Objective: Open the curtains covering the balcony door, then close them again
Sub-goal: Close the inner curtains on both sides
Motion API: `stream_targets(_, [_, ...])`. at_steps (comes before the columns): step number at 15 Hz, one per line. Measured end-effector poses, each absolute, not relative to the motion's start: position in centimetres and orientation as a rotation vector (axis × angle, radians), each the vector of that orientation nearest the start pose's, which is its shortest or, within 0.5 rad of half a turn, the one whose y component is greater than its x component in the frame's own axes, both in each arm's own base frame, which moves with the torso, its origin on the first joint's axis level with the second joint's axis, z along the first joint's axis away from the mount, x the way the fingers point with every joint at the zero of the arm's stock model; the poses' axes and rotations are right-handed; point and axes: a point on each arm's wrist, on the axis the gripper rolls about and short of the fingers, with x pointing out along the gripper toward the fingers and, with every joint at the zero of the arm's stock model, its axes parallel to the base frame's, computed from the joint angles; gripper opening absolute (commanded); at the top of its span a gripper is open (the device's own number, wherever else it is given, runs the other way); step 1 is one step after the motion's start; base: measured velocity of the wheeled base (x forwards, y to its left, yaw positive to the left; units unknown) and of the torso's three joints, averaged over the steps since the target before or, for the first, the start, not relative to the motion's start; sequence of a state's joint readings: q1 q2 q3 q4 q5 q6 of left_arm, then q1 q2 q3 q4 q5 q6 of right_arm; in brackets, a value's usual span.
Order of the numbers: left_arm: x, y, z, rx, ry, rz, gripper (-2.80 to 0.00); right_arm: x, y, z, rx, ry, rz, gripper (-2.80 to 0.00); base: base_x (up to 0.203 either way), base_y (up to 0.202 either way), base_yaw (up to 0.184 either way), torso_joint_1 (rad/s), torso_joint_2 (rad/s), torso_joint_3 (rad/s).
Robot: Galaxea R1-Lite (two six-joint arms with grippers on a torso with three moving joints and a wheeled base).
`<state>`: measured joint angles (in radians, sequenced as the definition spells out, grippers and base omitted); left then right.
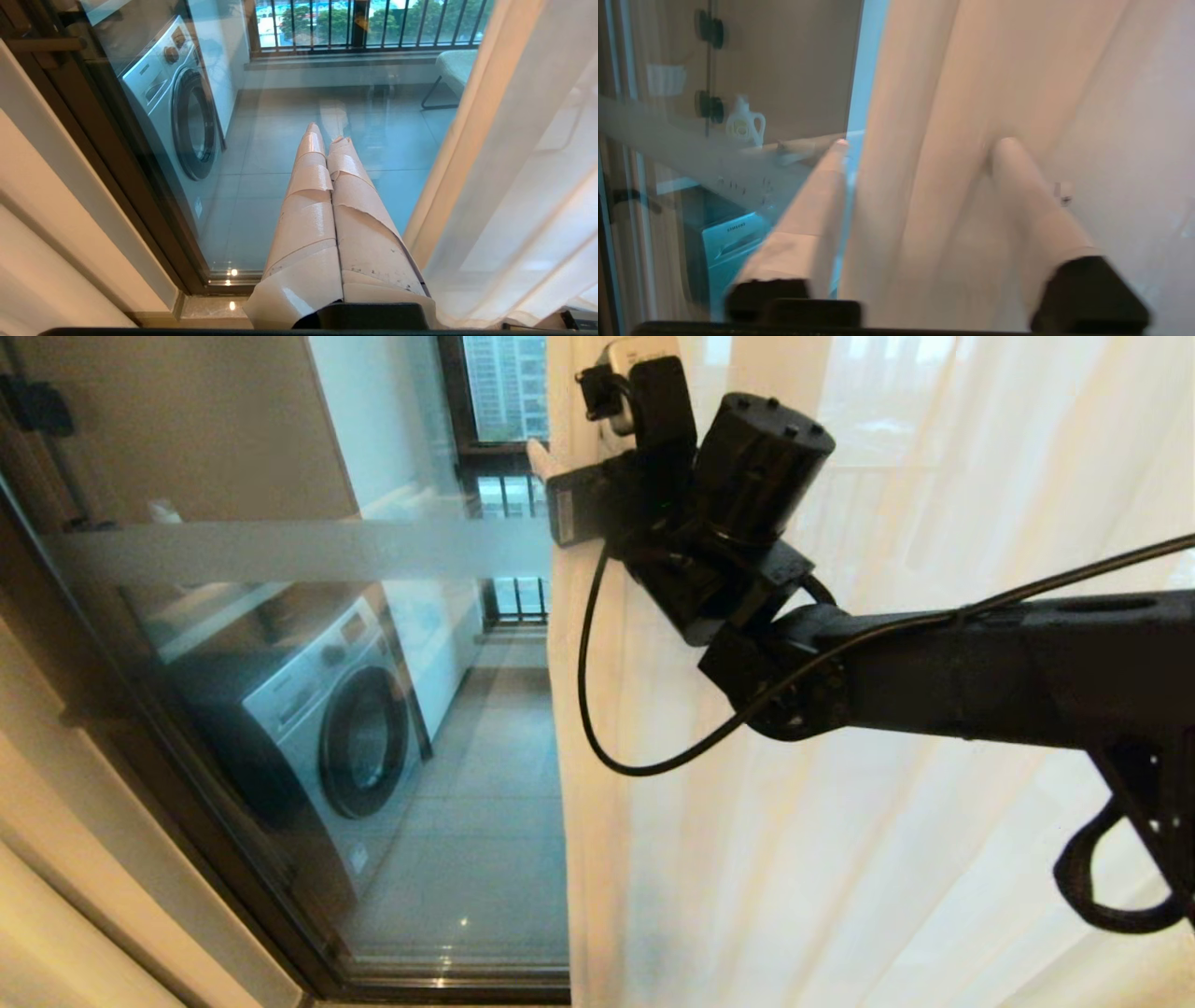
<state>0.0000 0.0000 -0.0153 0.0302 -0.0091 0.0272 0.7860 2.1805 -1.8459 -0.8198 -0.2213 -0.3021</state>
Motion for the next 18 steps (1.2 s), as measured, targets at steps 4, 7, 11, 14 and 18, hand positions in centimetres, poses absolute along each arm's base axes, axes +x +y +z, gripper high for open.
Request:
stream_targets(4, [-2.4, 0.0, 7.7, 0.027, 0.015, -0.009, -2.80, 29.9, 29.2, 32.0, -0.072, -0.475, 0.487, 0.00, 0.000, 0.000, 0.000, 0.000, 0.00, 0.000])
stream_targets(7, [-2.4, 0.0, 7.7, 0.027, 0.015, -0.009, -2.80, 26.7, 26.0, 32.4, -0.103, -0.423, 0.498, 0.00, 0.000, 0.000, 0.000, 0.000, 0.00, 0.000])
stream_targets(11, [-2.4, 0.0, 7.7, 0.027, 0.014, -0.009, -2.80, 21.6, 20.2, 31.4, -0.150, -0.343, 0.498, 0.00, 0.000, 0.000, 0.000, 0.000, 0.00, 0.000])
stream_targets(14, [-2.4, 0.0, 7.7, 0.027, 0.014, -0.010, -2.80, 17.8, 15.6, 29.7, -0.179, -0.295, 0.482, -2.80, 0.000, 0.000, 0.000, 0.000, 0.00, 0.000])
stream_targets(18, [-2.4, 0.0, 7.7, 0.027, 0.014, -0.009, -2.80, 13.1, 9.4, 26.9, -0.214, -0.239, 0.404, -2.80, 0.000, 0.000, 0.000, 0.000, 0.00, 0.000])
